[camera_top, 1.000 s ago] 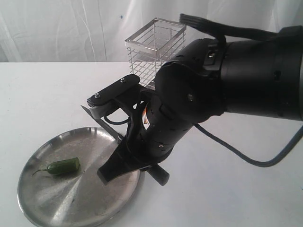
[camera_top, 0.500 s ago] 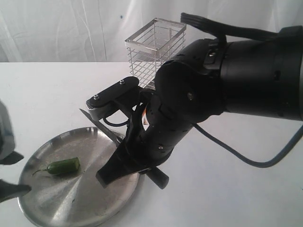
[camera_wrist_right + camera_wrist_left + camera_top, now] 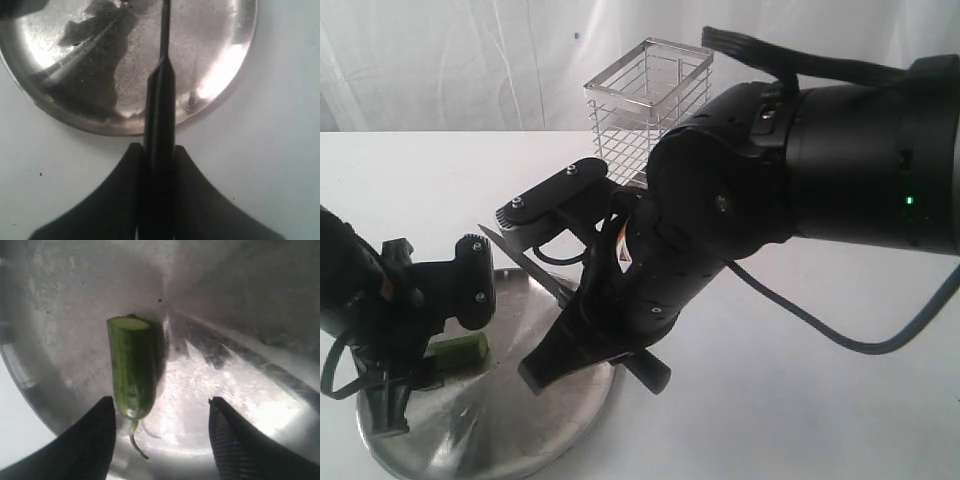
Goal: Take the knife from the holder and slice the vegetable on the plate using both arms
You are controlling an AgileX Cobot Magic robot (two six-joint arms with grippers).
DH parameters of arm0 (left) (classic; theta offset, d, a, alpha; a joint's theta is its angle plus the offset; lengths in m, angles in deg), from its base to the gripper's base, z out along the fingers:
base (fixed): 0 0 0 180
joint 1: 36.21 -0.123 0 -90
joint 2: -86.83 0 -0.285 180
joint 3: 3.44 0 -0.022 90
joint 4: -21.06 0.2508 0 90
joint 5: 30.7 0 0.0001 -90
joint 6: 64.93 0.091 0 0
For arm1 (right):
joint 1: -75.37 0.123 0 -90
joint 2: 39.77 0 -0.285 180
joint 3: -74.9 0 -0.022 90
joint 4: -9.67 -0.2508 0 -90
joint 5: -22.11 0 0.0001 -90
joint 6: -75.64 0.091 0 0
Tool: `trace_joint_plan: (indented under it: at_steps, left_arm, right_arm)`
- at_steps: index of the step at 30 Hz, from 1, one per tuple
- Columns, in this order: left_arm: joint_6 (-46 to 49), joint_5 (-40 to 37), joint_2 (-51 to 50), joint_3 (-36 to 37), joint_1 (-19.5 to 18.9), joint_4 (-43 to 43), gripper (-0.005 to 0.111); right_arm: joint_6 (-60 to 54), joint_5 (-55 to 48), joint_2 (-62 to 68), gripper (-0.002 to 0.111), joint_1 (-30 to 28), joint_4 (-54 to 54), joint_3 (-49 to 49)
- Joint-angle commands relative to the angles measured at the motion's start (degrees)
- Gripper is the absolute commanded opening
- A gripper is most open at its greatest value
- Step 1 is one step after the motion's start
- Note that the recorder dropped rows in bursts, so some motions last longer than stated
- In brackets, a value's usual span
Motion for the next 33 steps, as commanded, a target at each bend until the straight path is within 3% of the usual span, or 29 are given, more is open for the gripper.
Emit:
trace_joint_plan:
  at_steps: [1, 22, 25, 30, 33]
  left_arm:
    - [-0.35, 5.36, -3.03, -0.36, -1.14, 3.62, 0.059]
    - [-1.97, 8.29, -13.75, -2.14, -2.01, 4.52, 0.058]
    - [-4.04, 8.29, -14.47, -2.14, -2.01, 4.52, 0.045]
    - [-8.83, 7.33, -12.69, -2.14, -2.01, 4.52, 0.003]
    - [-12.85, 6.88, -10.18, -2.14, -2.01, 4.52, 0.000]
  right_arm:
    - [-1.91, 1.34, -0.40, 0.000, -0.38, 0.00, -0.16]
    - [-2.59, 6.11, -0.40, 0.000, -0.38, 0.00, -0.16]
    - [-2.59, 6.26, -0.40, 0.000, -0.38, 0.00, -0.16]
    - [-2.22, 7.13, -0.40, 0.000, -0.38, 0.00, -0.16]
    - [-0.72, 7.78, -0.40, 0.000, -0.38, 0.00, -0.16]
